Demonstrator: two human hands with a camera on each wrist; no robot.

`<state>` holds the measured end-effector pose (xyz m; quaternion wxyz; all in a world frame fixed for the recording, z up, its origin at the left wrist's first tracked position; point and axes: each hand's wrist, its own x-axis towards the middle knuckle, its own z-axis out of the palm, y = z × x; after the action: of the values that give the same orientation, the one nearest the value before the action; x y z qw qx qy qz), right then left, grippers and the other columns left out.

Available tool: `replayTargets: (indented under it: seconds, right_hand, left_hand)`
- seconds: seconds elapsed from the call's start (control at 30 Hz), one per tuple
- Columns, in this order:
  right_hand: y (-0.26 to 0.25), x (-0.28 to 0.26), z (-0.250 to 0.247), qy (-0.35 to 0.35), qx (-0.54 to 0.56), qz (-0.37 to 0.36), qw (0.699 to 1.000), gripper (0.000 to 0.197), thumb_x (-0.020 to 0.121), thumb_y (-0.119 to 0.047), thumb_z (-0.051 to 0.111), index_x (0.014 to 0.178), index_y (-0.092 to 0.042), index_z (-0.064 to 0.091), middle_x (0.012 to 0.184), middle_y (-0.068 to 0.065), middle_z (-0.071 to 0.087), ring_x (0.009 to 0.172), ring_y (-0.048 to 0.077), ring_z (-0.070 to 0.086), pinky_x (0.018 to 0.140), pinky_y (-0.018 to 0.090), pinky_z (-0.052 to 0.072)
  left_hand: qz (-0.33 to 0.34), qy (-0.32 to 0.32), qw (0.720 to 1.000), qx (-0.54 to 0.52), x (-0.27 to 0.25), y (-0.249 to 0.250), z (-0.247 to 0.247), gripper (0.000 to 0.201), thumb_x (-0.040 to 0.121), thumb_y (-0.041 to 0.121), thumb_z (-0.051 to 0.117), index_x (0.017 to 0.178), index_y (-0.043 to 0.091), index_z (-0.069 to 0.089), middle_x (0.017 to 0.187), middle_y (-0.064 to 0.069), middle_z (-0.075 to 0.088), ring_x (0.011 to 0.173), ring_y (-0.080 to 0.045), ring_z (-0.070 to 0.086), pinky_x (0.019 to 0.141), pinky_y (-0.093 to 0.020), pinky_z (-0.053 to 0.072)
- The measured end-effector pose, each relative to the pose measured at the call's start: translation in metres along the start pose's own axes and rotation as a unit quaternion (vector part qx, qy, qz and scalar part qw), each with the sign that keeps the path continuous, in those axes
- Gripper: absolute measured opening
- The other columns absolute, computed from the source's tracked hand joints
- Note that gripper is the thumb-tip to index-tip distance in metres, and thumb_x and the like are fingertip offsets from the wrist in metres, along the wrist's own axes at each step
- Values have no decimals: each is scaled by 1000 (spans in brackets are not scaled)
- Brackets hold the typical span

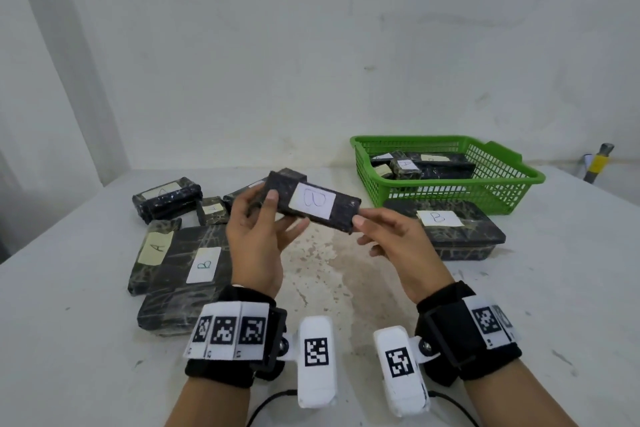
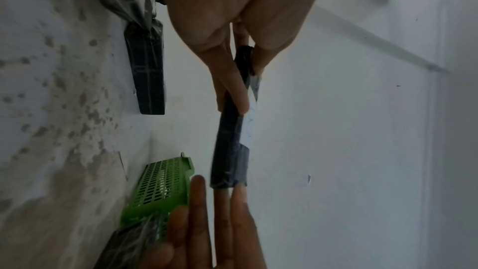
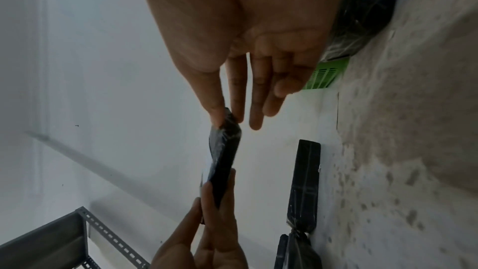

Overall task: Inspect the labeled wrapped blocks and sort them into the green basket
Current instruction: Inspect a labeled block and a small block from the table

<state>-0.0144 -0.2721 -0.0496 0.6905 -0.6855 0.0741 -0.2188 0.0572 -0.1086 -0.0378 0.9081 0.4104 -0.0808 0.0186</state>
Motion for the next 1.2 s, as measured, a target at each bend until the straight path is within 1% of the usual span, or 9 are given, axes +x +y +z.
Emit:
replayTargets:
  seconds: [0.13,0.27,0.37,0.53,0.67,0.73,0.83,0.97,1.2]
  right_hand:
    - [-6,-1,-1,53,98,-33,993,19,91,-9,63,110,-12,67,85,5,74,70,18,69,58,25,56]
    - [-8,4,-10,132,69,-102,984,17,88,-8,66,105,-10,68,87,13,74,64,19,68,59,24,57]
    - [-3,6,-11,148,46,-78,985,21,80,-15,74,99,-6,69,91,15,75,70,21,72,64,27,59]
    - [-11,10,-14,146,94,-30,984,22,92,-4,63,114,-6,62,99,20,71,73,23,73,60,28,60]
    - [-31,8,-19,166,175,9,970,32,93,-7,63,116,-8,42,100,20,68,74,23,69,54,28,58]
    - [-37,2,-20,180,185,1,966,36,88,-5,69,112,-8,42,103,23,69,76,23,70,61,32,59]
    - [-37,-16,-19,160,177,-19,971,32,83,1,71,105,-9,51,107,23,71,83,29,72,66,36,59]
    - [-32,-35,-27,115,180,5,977,33,86,0,68,116,-11,57,96,14,76,82,26,74,62,32,58]
    - [-42,-45,-99,73,94,58,991,33,86,5,66,115,-10,62,97,16,74,79,25,73,62,29,58]
  left_hand:
    - [-44,-25,998,44,-3,-3,0,11,95,2,57,97,12,54,102,-17,66,71,-26,71,56,-32,60]
    - [-78,-53,991,92,-7,-6,1,7,91,-3,61,88,3,58,88,-13,65,65,-13,69,54,-30,60]
    - [-105,-63,986,117,-6,-9,-1,6,88,-2,65,90,-4,60,88,-18,65,65,-15,67,54,-27,58]
    - [-173,-152,963,138,-9,-5,1,16,80,4,72,79,0,56,81,-23,65,63,-21,66,56,-27,57]
    - [-210,-208,948,116,-18,-6,12,29,79,-5,70,103,-1,54,80,-22,65,66,-26,69,59,-30,58]
    - [-208,-224,945,116,-24,-7,18,29,79,-8,68,104,-1,55,75,-20,65,68,-28,70,62,-30,59]
    - [-183,-238,945,131,-33,-5,35,20,79,-8,69,88,2,54,77,-24,64,66,-28,68,63,-32,59]
    - [-151,-266,935,178,-43,-7,52,25,80,-8,70,84,2,48,72,-20,63,63,-26,66,67,-36,61]
    - [-217,-263,918,203,-69,-45,91,24,83,-3,72,86,4,49,79,-22,62,66,-27,69,60,-35,60]
